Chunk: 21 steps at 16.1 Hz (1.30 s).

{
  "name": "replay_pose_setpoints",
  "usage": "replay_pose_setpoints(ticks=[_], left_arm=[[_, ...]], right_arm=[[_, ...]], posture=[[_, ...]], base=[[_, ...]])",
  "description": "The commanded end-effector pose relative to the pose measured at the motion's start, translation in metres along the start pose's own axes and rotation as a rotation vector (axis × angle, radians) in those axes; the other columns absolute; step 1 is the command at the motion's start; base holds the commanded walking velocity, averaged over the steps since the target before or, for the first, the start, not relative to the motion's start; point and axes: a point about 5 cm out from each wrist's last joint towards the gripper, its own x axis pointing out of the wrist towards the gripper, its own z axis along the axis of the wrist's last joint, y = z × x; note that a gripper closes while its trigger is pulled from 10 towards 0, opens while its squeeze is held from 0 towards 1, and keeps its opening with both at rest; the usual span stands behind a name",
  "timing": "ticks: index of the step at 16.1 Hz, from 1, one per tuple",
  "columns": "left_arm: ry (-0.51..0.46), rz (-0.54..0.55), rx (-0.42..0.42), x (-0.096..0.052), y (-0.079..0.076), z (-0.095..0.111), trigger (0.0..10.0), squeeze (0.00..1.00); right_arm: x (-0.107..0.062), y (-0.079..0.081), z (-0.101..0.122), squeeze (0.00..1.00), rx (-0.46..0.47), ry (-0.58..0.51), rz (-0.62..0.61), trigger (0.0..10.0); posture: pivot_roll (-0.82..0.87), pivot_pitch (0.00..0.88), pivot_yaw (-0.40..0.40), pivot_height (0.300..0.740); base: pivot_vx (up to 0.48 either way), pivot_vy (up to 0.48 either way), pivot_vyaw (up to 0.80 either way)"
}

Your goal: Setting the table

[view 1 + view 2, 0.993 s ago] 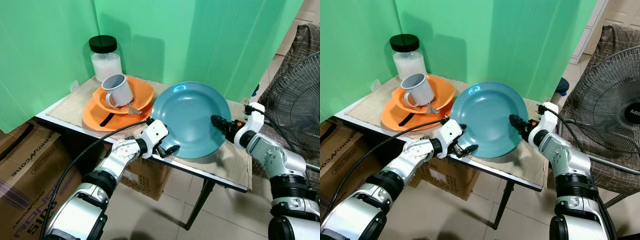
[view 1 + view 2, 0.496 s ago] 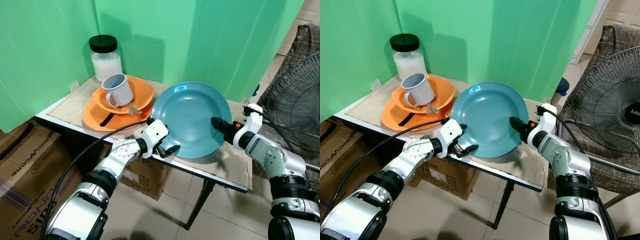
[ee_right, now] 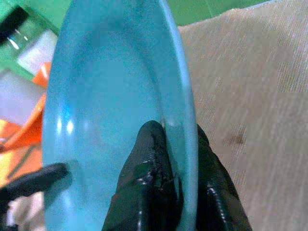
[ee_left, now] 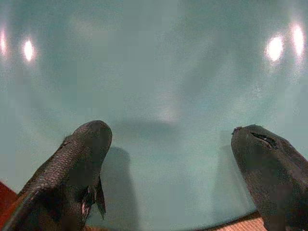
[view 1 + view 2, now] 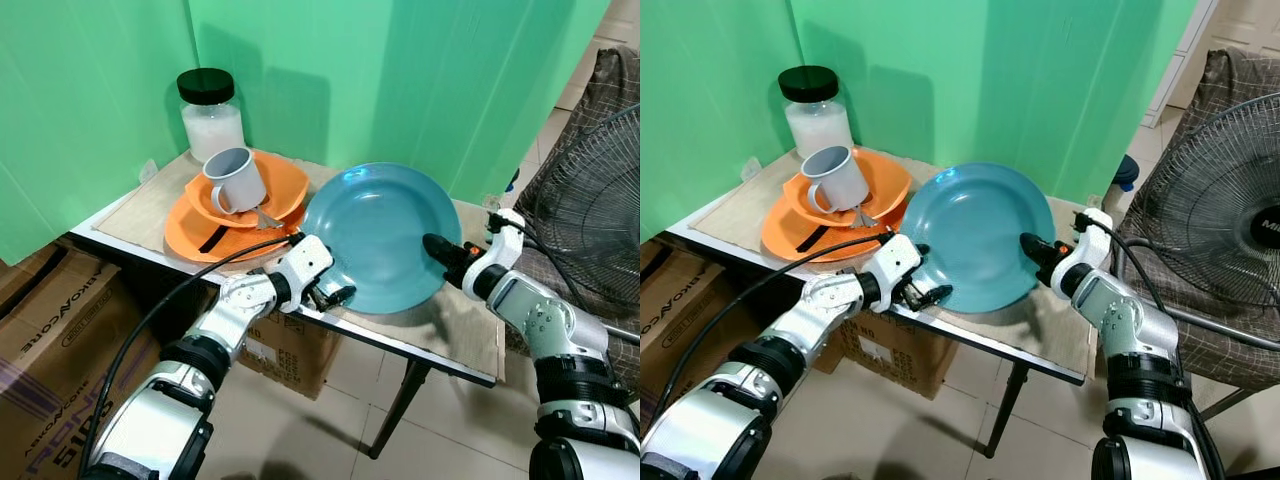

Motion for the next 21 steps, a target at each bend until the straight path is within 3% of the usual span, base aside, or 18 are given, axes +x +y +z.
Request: replay_pose_setpoints(ticks=[1, 5, 6, 8, 12, 13, 14, 17, 18, 21], left_arm=[[0.019, -0.01, -0.019, 0.001, 0.0, -0.001, 10.0, 1.0], [-0.057, 0.027, -0.024, 0.002, 0.008, 0.012, 10.0, 1.0], [-0.192, 0.054, -0.068, 0.002, 0.015, 0.033, 10.0, 0.02], [-0.322, 0.057, -0.09, 0.0, 0.018, 0.054, 10.0, 0.0], [-0.437, 0.026, -0.073, -0.005, 0.009, 0.077, 10.0, 0.0], [-0.454, 0.024, -0.051, -0.009, 0.003, 0.086, 10.0, 0.0], [-0.451, 0.046, -0.034, -0.012, 0.003, 0.088, 10.0, 0.0], [-0.441, 0.267, -0.026, -0.035, 0.025, 0.095, 10.0, 0.0], [-0.435, 0.342, -0.041, -0.048, 0.029, 0.093, 10.0, 0.0], [-0.374, 0.454, -0.061, -0.067, 0.031, 0.081, 10.0, 0.0]], right_arm=[[-0.003, -0.003, 0.003, 0.0, 0.005, -0.01, -0.021, 0.0], [-0.008, -0.006, 0.009, 0.0, 0.034, -0.069, -0.044, 0.0], [-0.016, -0.011, 0.021, 0.0, 0.038, -0.15, -0.087, 0.0], [-0.03, -0.013, 0.035, 0.0, 0.021, -0.216, -0.099, 0.0], [-0.054, -0.008, 0.051, 0.0, -0.042, -0.32, -0.109, 0.0], [-0.071, 0.002, 0.067, 0.0, -0.055, -0.449, -0.118, 8.2], [-0.081, 0.005, 0.074, 0.0, -0.033, -0.506, -0.111, 10.0], [-0.099, 0.041, 0.076, 0.0, -0.362, -0.581, -0.099, 10.0], [-0.101, 0.056, 0.069, 0.0, -0.415, -0.592, -0.09, 10.0], [-0.105, 0.073, 0.06, 0.0, -0.378, -0.678, -0.121, 10.0]], posture=[[0.01, 0.0, -0.033, 0.74], [0.01, 0.0, -0.03, 0.74], [0.03, 0.0, -0.035, 0.74], [0.03, 0.0, -0.036, 0.74], [0.04, 0.0, -0.025, 0.74], [0.03, 0.0, -0.013, 0.74], [0.02, 0.0, -0.008, 0.74], [0.01, 0.0, 0.007, 0.74], [0.01, 0.0, 0.0, 0.74], [0.01, 0.0, -0.006, 0.74]], base=[[0.0, 0.0, 0.0], [0.0, 0.0, 0.0], [0.0, 0.0, 0.0], [0.0, 0.0, 0.0], [0.0, 0.0, 0.0], [0.0, 0.0, 0.0], [0.0, 0.0, 0.0], [0.0, 0.0, -0.27], [0.0, 0.0, -0.8], [0.0, 0.0, -0.8]])
